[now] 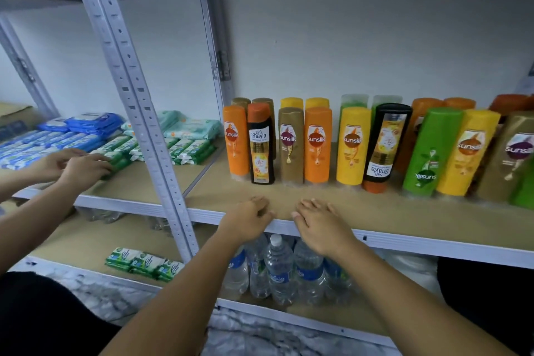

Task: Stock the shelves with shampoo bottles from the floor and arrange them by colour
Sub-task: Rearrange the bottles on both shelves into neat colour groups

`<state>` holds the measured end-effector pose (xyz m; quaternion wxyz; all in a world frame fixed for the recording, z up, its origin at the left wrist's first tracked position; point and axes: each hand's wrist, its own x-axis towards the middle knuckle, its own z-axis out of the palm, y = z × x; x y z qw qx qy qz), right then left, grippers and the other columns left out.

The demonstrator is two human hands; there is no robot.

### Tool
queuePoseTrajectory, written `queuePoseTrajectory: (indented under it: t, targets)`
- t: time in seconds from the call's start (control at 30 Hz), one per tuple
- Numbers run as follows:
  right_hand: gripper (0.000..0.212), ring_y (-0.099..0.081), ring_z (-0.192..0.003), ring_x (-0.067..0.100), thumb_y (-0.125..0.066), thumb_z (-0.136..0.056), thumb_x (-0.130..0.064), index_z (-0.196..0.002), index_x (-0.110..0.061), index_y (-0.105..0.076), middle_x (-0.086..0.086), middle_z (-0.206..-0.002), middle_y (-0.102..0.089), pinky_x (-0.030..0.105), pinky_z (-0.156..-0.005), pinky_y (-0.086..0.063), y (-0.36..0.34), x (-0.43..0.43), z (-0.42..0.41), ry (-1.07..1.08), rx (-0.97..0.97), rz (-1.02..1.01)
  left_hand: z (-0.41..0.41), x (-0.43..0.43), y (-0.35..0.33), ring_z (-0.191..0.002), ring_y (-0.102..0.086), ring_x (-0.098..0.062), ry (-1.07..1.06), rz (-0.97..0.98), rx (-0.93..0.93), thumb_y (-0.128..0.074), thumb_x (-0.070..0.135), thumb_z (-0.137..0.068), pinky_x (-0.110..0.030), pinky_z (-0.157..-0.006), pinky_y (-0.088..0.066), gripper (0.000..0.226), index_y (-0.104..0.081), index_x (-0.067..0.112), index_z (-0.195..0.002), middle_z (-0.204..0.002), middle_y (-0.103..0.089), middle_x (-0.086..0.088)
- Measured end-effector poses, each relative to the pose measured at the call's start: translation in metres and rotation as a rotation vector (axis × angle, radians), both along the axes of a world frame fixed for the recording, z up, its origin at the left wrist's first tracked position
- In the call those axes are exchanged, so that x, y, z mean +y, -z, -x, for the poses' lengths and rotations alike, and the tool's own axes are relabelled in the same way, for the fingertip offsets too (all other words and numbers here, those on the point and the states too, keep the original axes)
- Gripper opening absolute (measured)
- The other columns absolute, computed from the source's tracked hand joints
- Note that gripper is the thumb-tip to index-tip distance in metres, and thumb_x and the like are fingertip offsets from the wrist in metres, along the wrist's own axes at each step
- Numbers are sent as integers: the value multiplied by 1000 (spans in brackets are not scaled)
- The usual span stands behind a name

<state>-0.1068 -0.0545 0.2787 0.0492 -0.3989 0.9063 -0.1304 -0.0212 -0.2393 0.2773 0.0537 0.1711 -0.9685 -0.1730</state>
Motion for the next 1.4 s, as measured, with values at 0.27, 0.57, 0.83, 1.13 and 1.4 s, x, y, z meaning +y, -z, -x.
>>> queuePoseTrajectory:
  t: [0.27, 0.57, 0.83, 1.13, 1.4]
  targets:
    - [55, -16, -153, 21, -23, -108, -40, -156, -15, -29, 2, -165, -24, 44, -124, -10, 7, -15, 10, -41, 55, -21, -4, -9, -4, -133, -47, -30, -18, 52, -29, -42, 48, -104, -39, -109, -38, 51, -55, 9, -135, -147, -50, -8]
    - [45, -26, -149, 21, -31, -107, -39, -144, -17, -47, 1, -157, -40, 41, -120, -15, 2, -19, 4, -83, 12, 64, -25, -22, -10, -98, -62, -29, -157, -85, 24, -52, 48, -98, -41, -85, -51, 40, -64, 10, -104, -104, -67, -9]
    - [61, -20, -152, 13, -42, -106, -41, -160, -19, -22, -4, -166, -21, 26, -118, -16, -13, -67, 10, -78, -258, 326, -2, -58, -12, -98, -64, -30, -219, -202, 138, -56, 38, -99, -31, -73, -45, 22, -65, 19, -105, -94, -68, 0]
    - [81, -4, -155, 14, -42, -103, -49, -161, -18, 7, -3, -169, 4, 27, -119, -9, 10, -129, 27, 70, -323, 490, 45, -110, -3, -142, -41, -23, -284, -619, 366, -75, 37, -88, -41, -112, -38, 108, 3, 27, -161, -158, -39, -3]
    - [70, -35, -145, 23, -50, -104, -29, -159, -16, -10, 2, -161, -31, 30, -112, -32, 8, -162, 33, 215, -320, 749, 57, -133, -1, -129, -53, -11, -103, -731, 472, -82, 34, -81, -50, -110, -44, 81, -33, 40, -146, -142, -55, 15]
